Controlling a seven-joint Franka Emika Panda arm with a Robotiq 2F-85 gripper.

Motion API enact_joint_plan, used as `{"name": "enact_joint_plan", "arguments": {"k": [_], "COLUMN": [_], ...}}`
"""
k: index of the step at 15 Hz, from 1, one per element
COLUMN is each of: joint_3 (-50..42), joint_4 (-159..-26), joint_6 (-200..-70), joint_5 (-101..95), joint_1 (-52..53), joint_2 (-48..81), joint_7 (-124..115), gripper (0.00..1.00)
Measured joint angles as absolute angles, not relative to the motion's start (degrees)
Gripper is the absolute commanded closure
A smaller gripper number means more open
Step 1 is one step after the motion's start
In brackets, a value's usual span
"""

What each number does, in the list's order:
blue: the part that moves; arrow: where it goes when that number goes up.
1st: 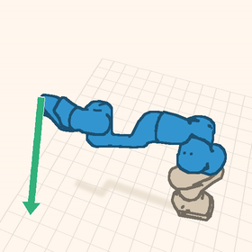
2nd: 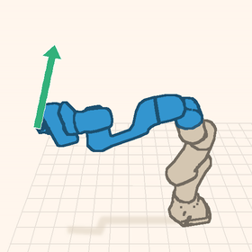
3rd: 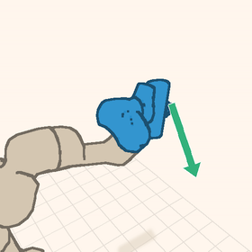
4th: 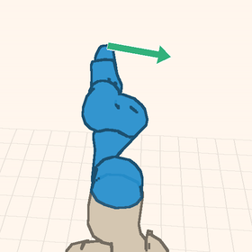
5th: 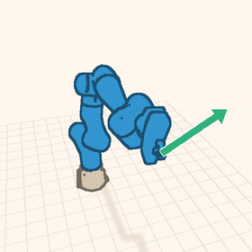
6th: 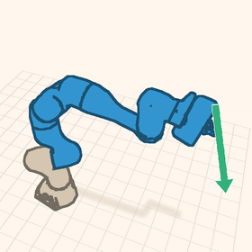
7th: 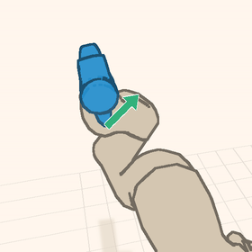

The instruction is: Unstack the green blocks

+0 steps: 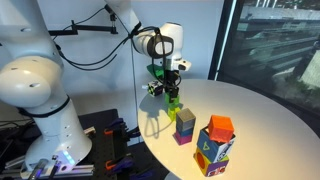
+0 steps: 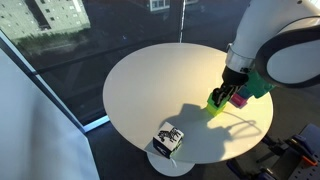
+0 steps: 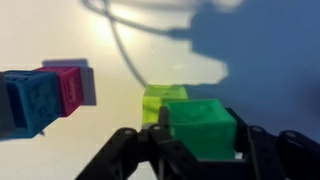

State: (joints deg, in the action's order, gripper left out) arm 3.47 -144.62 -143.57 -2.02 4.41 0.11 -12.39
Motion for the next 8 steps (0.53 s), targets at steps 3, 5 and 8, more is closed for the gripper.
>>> {"name": "enact_joint_plan", "arguments": {"k": [3, 5, 8], "joint_3": [4.53, 5.18, 5.80], "joint_4": [-144.62, -144.50, -143.93], "joint_6": [-143.43, -143.43, -143.50], "joint_5": [-3.98, -4.63, -5.37], "joint_1": [5.36, 6.15, 7.21], "joint_2": [0.60, 1.37, 2.90], "joint_7": [-15.98, -17.99, -20.23], "gripper": [0.69, 0.69, 0.69]}}
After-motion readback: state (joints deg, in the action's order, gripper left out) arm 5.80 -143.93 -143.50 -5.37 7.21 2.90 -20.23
